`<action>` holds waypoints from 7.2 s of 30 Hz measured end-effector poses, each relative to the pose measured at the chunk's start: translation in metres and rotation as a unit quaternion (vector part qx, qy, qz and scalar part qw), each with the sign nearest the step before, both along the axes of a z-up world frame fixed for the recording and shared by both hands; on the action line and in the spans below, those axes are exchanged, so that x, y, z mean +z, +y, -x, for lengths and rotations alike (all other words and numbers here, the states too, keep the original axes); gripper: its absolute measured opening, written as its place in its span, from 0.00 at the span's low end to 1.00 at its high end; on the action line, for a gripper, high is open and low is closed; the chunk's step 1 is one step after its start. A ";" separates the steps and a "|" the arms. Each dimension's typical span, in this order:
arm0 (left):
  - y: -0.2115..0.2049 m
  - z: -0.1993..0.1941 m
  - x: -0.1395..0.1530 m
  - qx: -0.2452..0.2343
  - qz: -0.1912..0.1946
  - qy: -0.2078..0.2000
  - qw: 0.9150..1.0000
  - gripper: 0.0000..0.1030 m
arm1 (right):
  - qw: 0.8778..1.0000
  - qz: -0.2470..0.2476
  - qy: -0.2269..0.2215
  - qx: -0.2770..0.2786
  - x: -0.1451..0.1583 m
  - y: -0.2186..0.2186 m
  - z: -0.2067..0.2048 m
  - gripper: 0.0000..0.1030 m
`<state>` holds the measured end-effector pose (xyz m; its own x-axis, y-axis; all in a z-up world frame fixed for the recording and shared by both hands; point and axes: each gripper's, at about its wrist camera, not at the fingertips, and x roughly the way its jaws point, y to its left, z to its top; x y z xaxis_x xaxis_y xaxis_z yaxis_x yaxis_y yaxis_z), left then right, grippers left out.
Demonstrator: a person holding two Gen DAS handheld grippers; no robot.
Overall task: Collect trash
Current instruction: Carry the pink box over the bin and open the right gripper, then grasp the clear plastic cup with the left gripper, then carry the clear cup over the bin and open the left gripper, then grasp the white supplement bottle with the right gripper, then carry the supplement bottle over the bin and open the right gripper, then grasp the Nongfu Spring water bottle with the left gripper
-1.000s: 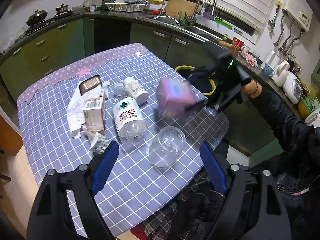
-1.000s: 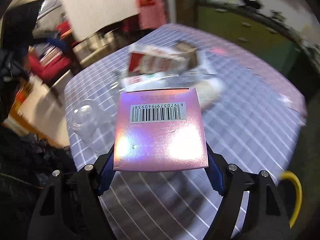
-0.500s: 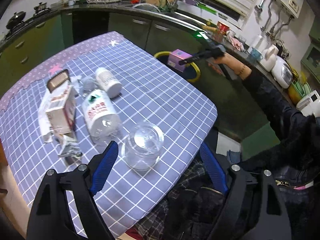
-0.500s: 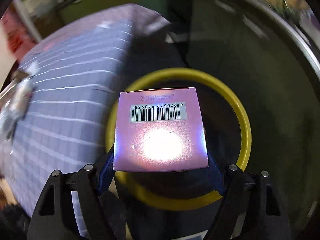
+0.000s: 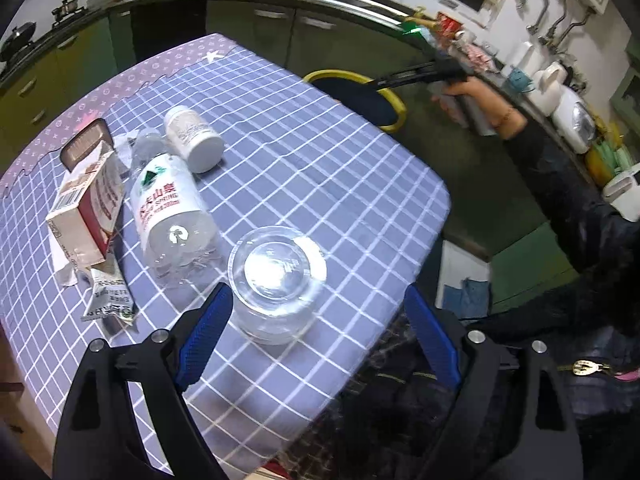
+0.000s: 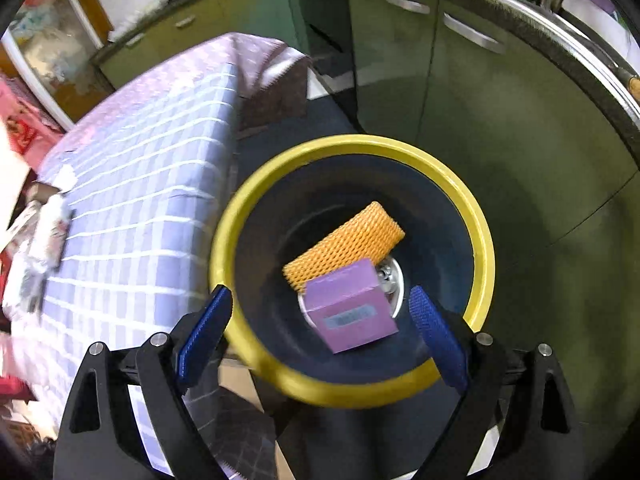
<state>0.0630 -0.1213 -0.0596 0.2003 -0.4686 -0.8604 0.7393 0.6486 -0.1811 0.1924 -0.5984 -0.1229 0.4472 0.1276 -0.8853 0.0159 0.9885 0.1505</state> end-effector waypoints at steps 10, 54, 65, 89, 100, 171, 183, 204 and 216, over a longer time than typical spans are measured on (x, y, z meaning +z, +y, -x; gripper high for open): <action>-0.006 -0.016 -0.025 0.014 -0.008 0.001 1.000 0.80 | 0.999 -0.007 -0.026 0.036 0.021 0.033 0.045 0.88; -0.336 -0.177 -0.015 -0.146 0.014 -0.030 0.989 0.61 | 0.991 -0.053 -0.062 -0.104 0.032 -0.070 0.185 0.88; -0.310 -0.175 0.009 -0.115 0.016 -0.038 0.993 0.76 | 0.991 -0.057 -0.050 -0.109 0.022 -0.073 0.195 0.88; 0.013 -0.077 0.045 0.069 -0.010 -0.048 0.996 0.80 | 0.983 -0.011 -0.050 0.178 0.078 0.195 0.019 0.88; 0.020 -0.046 0.036 0.042 -0.006 -0.044 0.998 0.80 | 0.971 -0.079 0.116 0.192 0.042 0.302 -0.094 0.68; 0.007 -0.048 0.023 0.015 -0.009 -0.015 1.000 0.82 | 0.984 -0.069 0.112 -0.118 -0.012 -0.014 -0.087 0.68; -0.002 -0.113 -0.004 0.155 -0.026 0.150 0.976 0.87 | 0.985 -0.125 0.091 -0.074 0.007 0.005 -0.032 0.71; -0.029 -0.186 -0.057 0.233 -0.127 0.216 0.940 0.84 | 0.981 -0.179 0.071 0.016 0.006 0.036 0.034 0.76; -0.032 -0.196 -0.064 0.209 -0.144 0.207 0.945 0.62 | 0.980 -0.179 0.077 0.029 0.002 0.044 0.033 0.76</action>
<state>0.2588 -0.1535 -0.1232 -0.0650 -0.1577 -0.9853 0.3127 0.9345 -0.1702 0.1590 -0.5545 -0.1212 0.2942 0.4641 -0.8355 0.0114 0.8724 0.4886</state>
